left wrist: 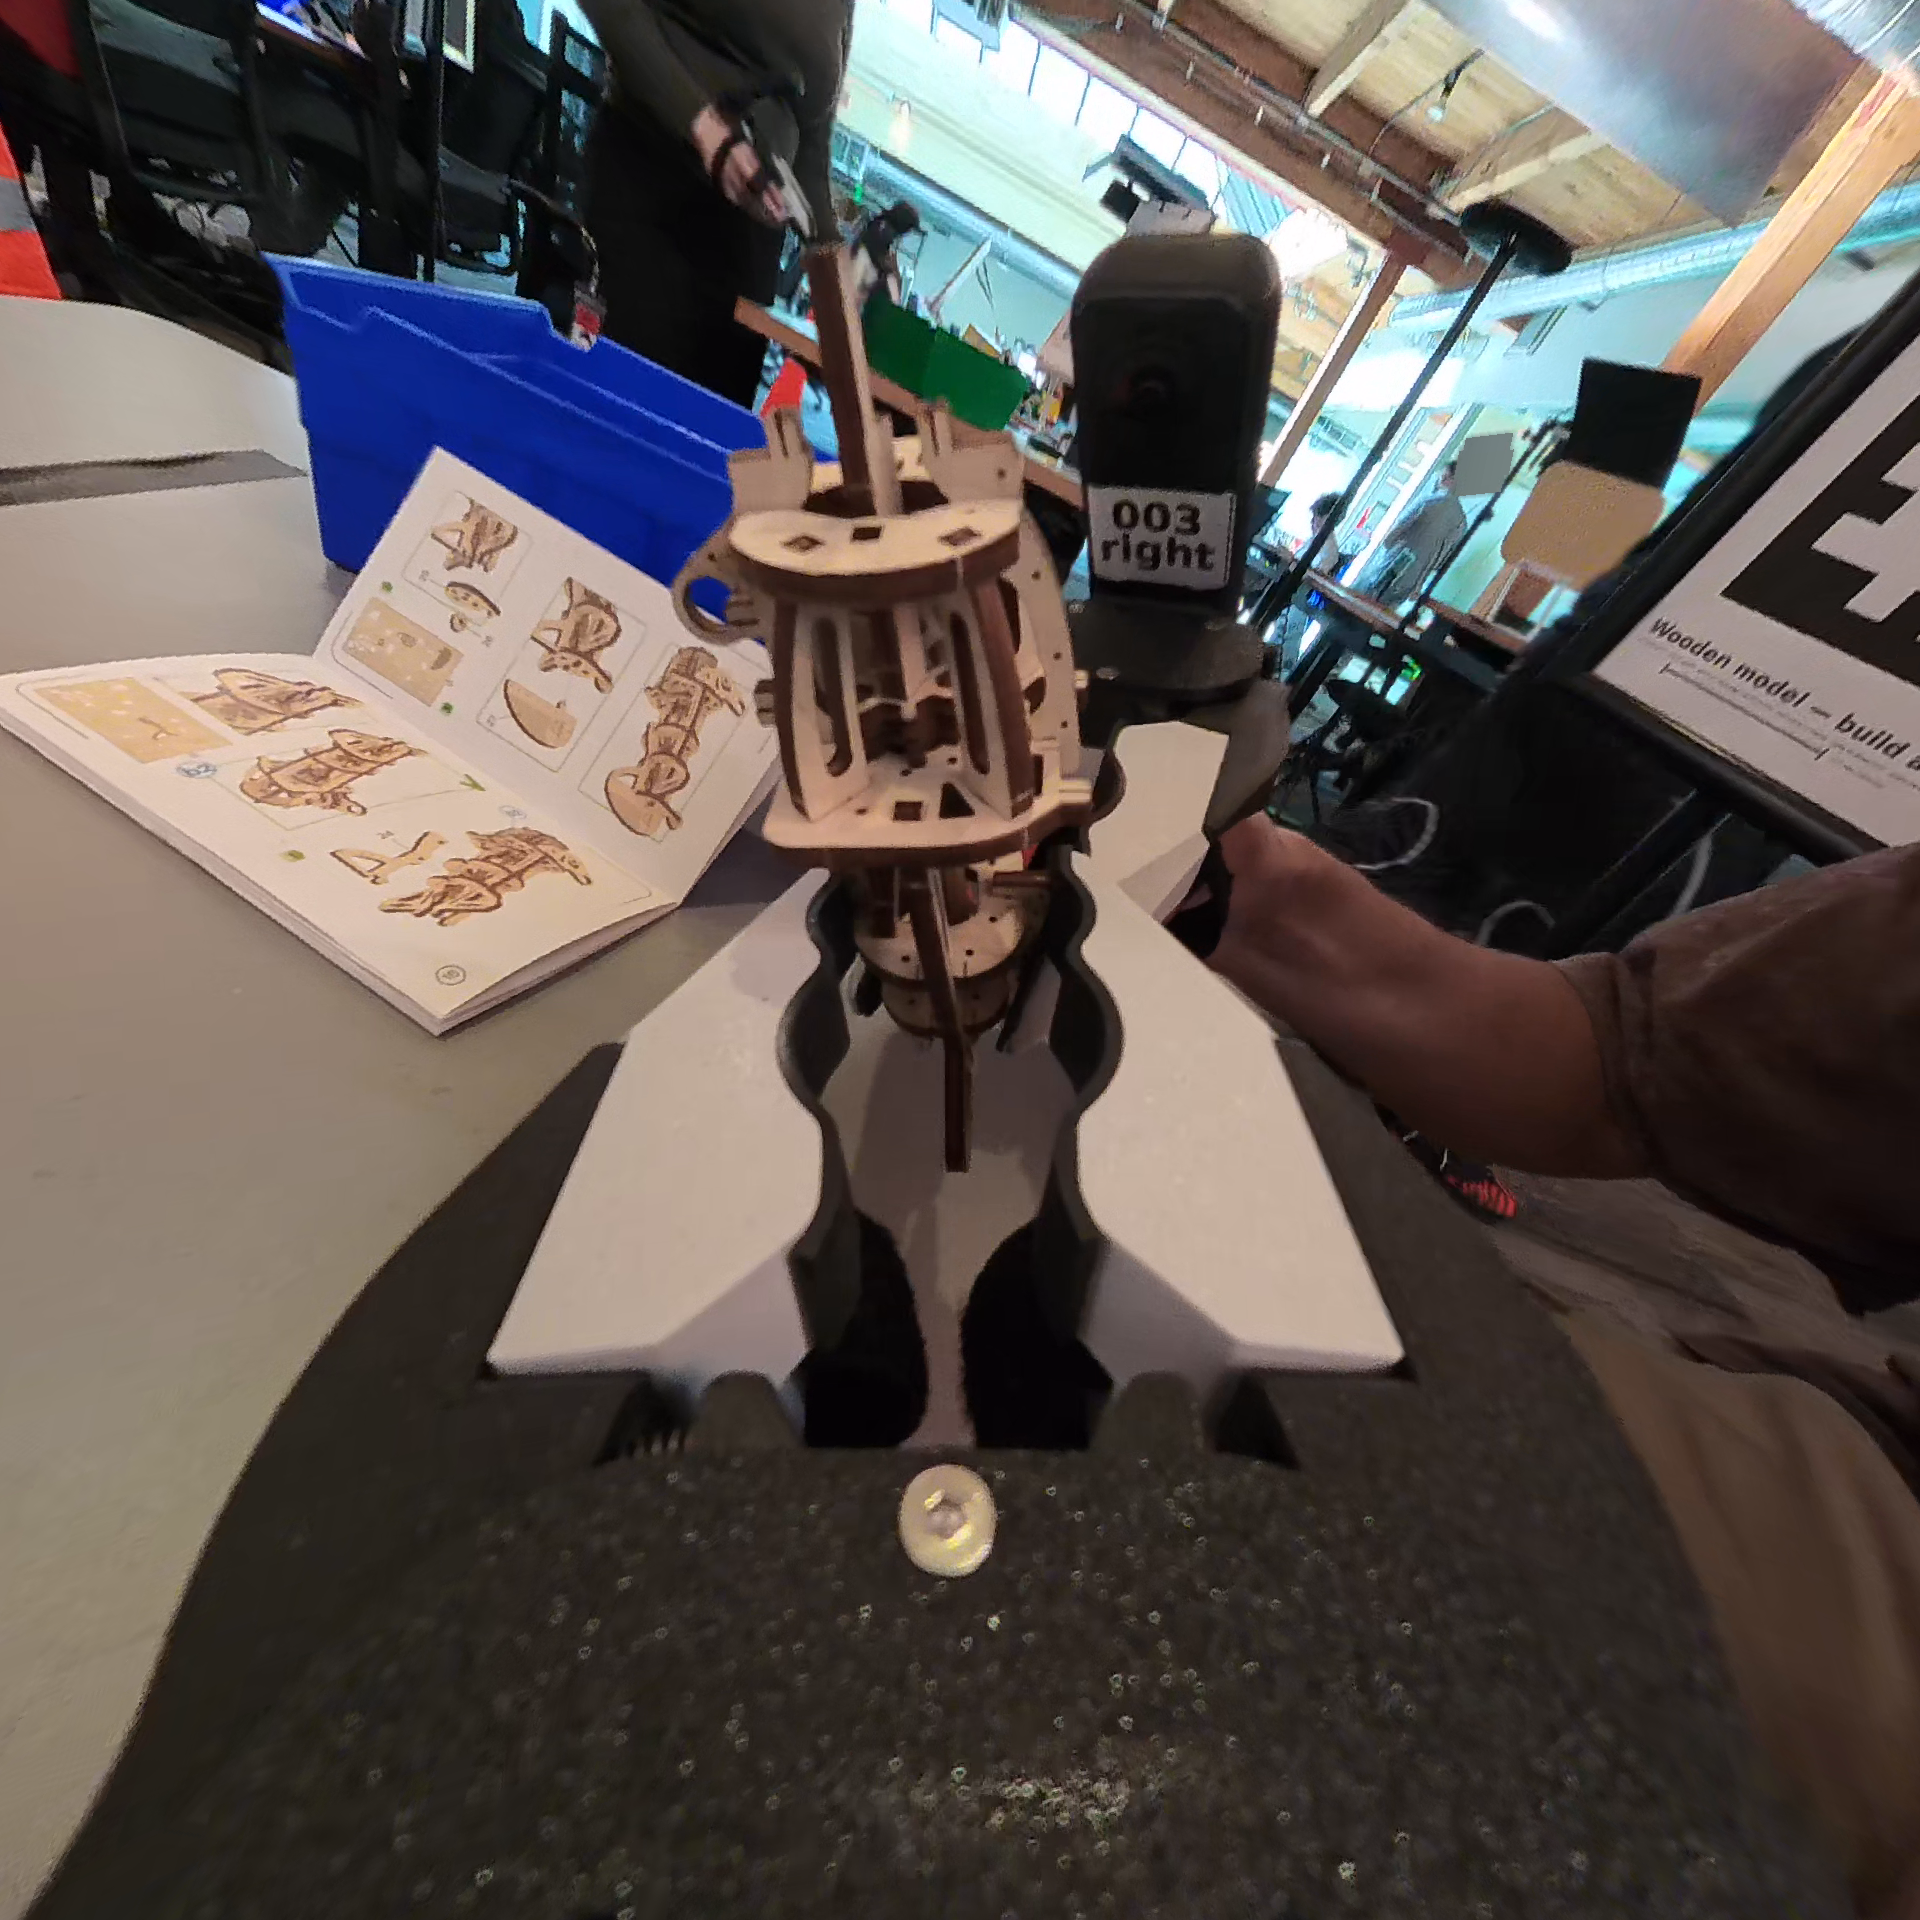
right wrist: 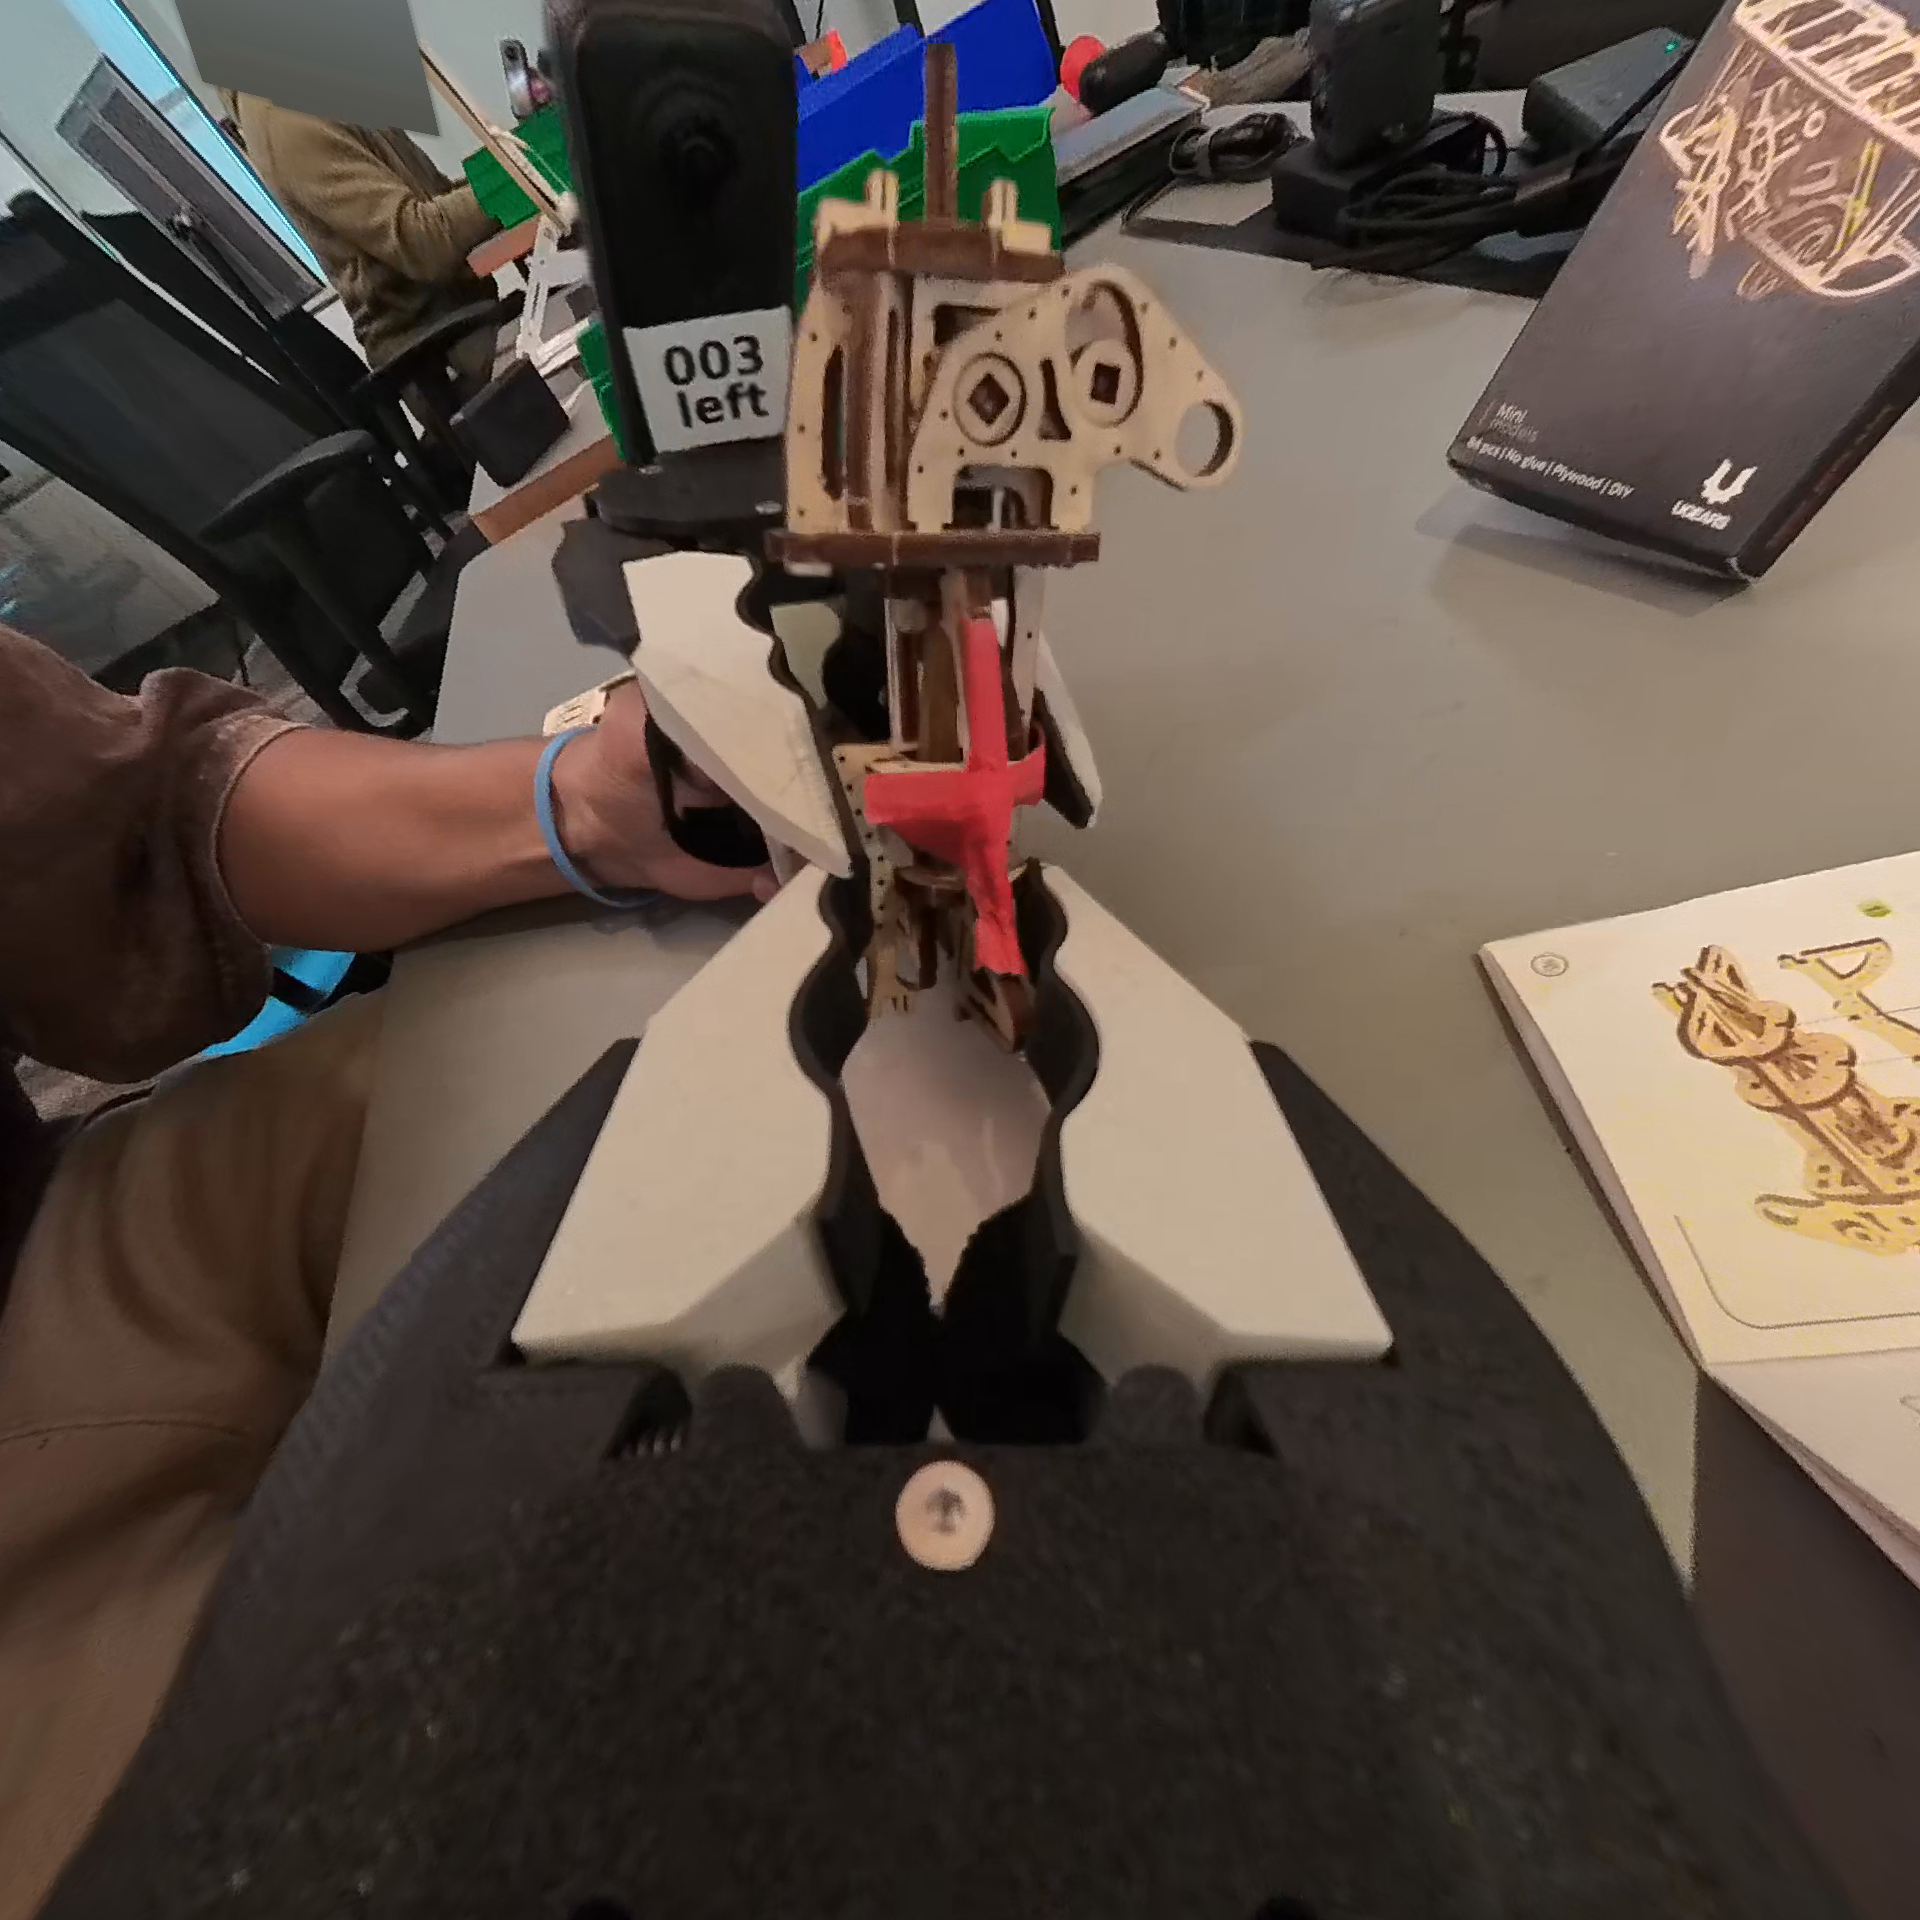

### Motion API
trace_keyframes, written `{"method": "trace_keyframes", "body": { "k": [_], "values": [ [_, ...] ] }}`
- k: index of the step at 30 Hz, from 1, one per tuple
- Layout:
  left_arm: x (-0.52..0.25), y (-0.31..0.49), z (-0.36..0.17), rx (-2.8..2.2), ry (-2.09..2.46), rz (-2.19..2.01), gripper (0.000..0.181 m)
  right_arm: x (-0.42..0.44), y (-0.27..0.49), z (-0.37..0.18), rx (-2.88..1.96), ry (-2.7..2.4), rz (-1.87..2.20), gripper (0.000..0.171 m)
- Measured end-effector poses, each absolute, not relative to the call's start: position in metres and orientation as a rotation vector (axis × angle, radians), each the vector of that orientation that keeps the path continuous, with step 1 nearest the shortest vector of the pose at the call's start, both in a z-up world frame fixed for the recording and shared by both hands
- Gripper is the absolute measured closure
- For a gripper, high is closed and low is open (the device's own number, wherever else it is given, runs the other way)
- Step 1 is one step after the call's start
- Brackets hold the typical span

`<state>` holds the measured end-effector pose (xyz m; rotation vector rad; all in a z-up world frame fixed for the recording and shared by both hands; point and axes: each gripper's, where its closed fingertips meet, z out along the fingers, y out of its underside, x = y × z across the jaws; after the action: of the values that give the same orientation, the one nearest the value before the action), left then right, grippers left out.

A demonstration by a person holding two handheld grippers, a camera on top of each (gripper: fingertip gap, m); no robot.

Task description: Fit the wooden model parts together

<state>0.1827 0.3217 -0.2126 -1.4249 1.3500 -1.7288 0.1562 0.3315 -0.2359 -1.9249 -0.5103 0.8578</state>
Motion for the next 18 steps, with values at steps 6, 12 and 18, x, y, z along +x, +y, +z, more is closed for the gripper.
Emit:
{"method": "trace_keyframes", "body": {
  "k": [6,12,18],
  "values": [
    [0.184,0.326,-0.211,-1.430,1.333,-1.754,0.146,0.158,0.336,-0.233,-1.923,-0.487,0.854,0.143],
    [0.183,0.351,-0.212,-1.537,1.179,-1.824,0.146,0.174,0.336,-0.226,-1.900,-0.486,0.690,0.116],
    [0.175,0.377,-0.213,-1.705,0.881,-2.047,0.146,0.174,0.328,-0.222,-1.843,-0.424,0.312,0.109]
  ]
}}
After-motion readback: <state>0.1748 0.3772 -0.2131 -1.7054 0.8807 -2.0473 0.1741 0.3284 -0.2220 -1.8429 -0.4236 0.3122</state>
